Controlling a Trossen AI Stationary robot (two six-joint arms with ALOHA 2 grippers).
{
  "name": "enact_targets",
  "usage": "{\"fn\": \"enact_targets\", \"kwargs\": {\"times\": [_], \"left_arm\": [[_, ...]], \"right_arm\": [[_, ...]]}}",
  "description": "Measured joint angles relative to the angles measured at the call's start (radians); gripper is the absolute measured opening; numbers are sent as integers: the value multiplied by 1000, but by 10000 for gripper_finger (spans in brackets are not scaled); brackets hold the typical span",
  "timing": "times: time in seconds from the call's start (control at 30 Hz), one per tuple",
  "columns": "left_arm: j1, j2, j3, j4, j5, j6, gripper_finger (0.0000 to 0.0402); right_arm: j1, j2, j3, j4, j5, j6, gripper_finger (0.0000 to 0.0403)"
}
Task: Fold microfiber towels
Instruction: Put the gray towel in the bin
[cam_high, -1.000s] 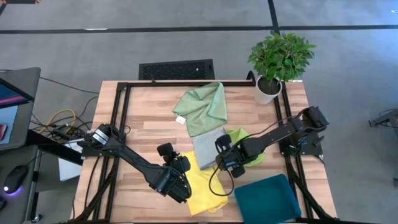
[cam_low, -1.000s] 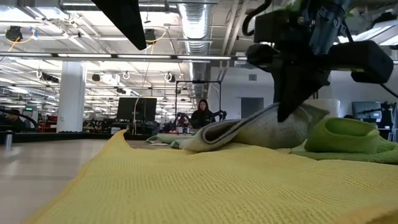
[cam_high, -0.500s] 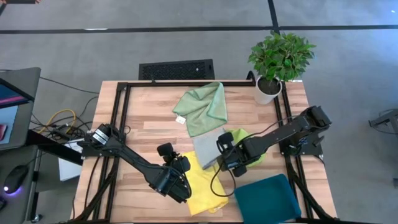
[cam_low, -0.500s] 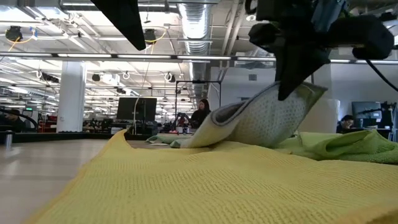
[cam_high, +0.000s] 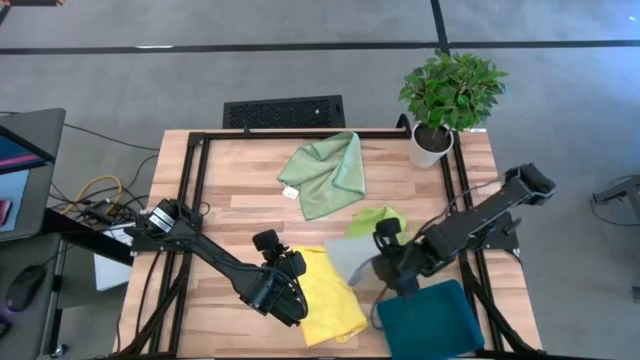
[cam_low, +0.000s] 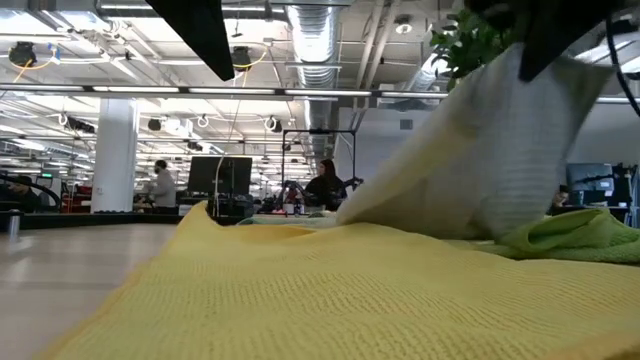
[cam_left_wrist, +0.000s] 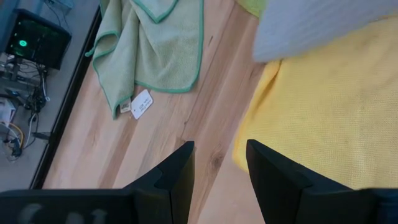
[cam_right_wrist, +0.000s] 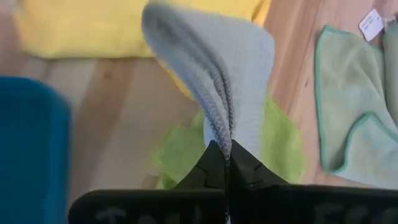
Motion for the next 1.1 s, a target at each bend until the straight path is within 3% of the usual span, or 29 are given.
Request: {"fn": "enact_targets", "kwargs": {"times": [0.33,0.73,1.1], "left_arm": [[0,0,0,1,0,0,139],[0,0,0,1,0,-1,139],[0,0,0,2,0,-2,139]], "right_arm": [[157,-113,0,-39,-31,170,9],[297,-118,0,-103,-53,390,11],[351,-118,0,-104,-119,501,13]]}}
